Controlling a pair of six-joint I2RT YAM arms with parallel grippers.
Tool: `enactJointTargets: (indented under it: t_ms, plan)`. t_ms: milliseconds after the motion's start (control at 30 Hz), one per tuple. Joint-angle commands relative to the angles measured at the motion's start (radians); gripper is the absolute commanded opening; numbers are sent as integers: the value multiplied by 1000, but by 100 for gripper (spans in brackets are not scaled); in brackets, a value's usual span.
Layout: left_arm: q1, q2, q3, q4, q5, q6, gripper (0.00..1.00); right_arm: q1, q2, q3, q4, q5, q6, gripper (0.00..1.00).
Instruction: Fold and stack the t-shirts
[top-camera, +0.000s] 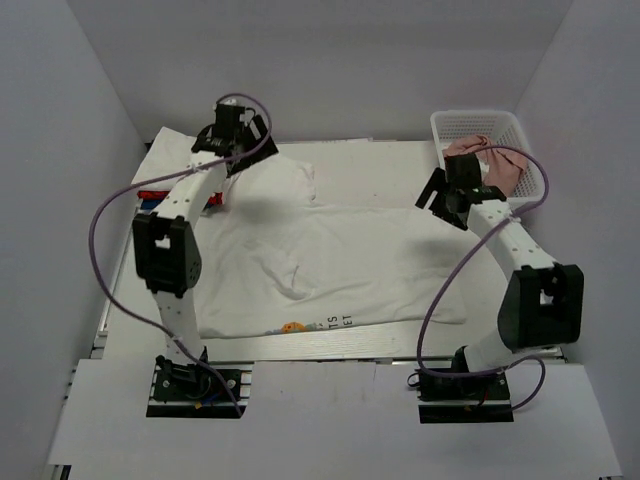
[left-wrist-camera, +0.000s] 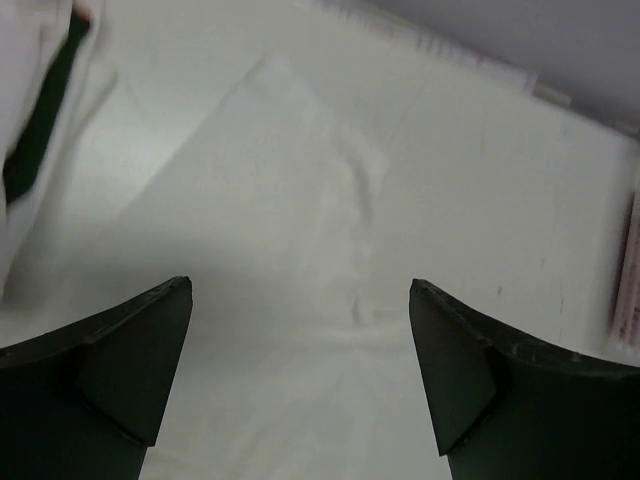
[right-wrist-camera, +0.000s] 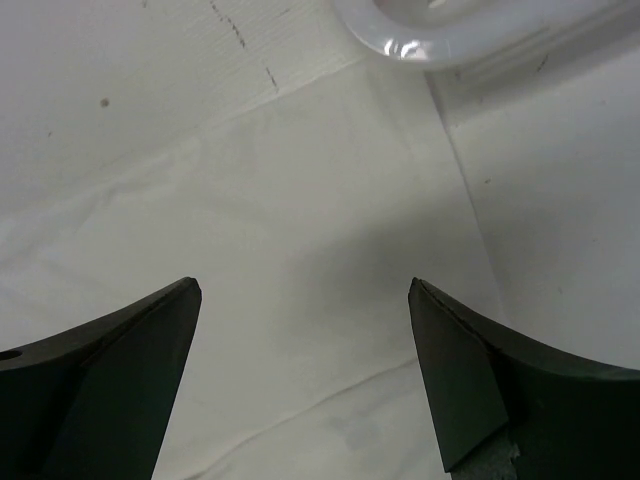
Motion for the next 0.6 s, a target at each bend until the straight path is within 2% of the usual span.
enactJointTargets:
  t_ms: [0,33,67,133,200,233,267,300,433,500,567]
  plan:
    - [-12,187,318,-53,-34,159,99,22,92,103,24,128,0,90]
    - [-12,254,403,-93,-34,170,99,35,105,123,29,134,2,90]
    - [-12,384,568,-107,-24,187,99,36,127,137,32,137,-3,90]
    - [-12,488,728,-93,-24,201,99,42,177,169,36,151,-5,90]
    - [-12,537,717,0,-13,215,99,45,203,187,23,174,-6,90]
    - [-12,537,630,66,-24,215,99,44,212,207,18,180,-6,90]
    - [-12,527,579,221,-33,215,99,52,221,210,21,186,-21,90]
    - [-12,527,550,276,-43,215,99,50,229,212,27,192,-14,90]
    - [-12,689,763,293,-93,187,99,53,246,217,47,208,-28,90]
    - [-22,737,760,350,-132,187,99,53,256,223,44,200,-28,90]
    - [-34,749,689,411,-189,187,99,55,267,209,29,186,-17,90]
